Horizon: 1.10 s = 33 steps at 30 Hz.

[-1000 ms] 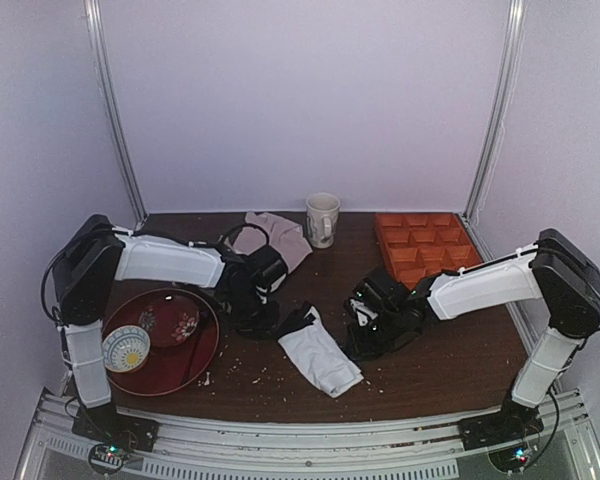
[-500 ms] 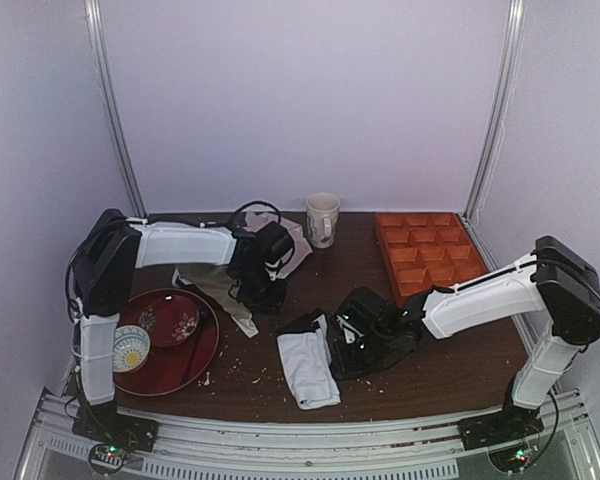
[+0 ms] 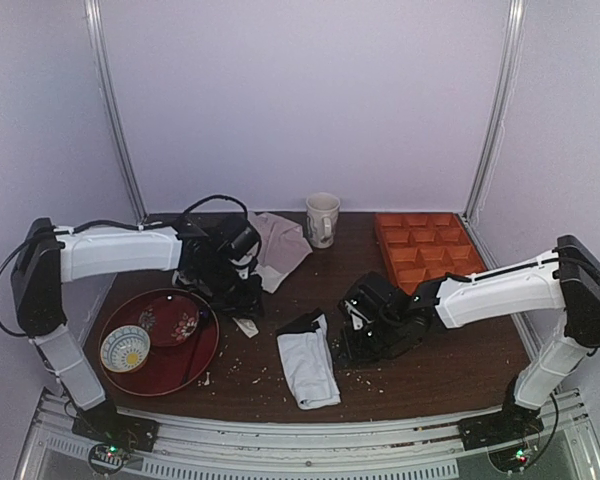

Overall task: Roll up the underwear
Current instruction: Rotate the underwear at the center of the board, then move the underwear to the center of the board.

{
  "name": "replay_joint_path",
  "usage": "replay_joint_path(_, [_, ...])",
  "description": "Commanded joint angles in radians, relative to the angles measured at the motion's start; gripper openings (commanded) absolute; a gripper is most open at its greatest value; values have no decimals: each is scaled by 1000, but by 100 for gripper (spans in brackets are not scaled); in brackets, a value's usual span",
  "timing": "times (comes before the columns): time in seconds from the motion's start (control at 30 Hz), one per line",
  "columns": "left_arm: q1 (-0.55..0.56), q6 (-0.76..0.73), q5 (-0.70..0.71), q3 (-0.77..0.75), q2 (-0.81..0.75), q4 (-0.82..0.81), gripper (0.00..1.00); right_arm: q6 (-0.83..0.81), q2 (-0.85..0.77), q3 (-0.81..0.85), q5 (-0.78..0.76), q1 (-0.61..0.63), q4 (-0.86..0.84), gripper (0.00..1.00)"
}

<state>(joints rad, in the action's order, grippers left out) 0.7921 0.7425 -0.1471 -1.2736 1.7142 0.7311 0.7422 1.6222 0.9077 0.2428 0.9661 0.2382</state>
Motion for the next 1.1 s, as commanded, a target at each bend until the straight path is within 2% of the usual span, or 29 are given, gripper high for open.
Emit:
replay_joint_path(0.0, [46, 101, -109, 39, 35, -134, 33, -58, -11, 49, -21, -6, 51, 17])
replay_joint_path(0.17, [70, 155, -173, 74, 78, -242, 36, -114, -7, 70, -3, -9, 54, 21])
replay_joint_path(0.3, [73, 183, -222, 86, 128, -319, 38, -107, 38, 74, 81, -34, 2, 23])
replay_joint_path(0.57, [72, 144, -213, 2, 245, -276, 36, -114, 120, 119, 116, -42, -12, 24])
replay_joint_path(0.73, [63, 96, -176, -68, 286, -219, 27, -113, 164, 146, 123, -53, -8, 16])
replay_joint_path(0.87, [26, 53, -171, -112, 313, -193, 25, -99, 200, 159, 127, -70, -25, 8])
replay_joint_path(1.07, [-18, -22, -166, -205, 373, -154, 25, -105, 278, 218, 114, -108, -42, 6])
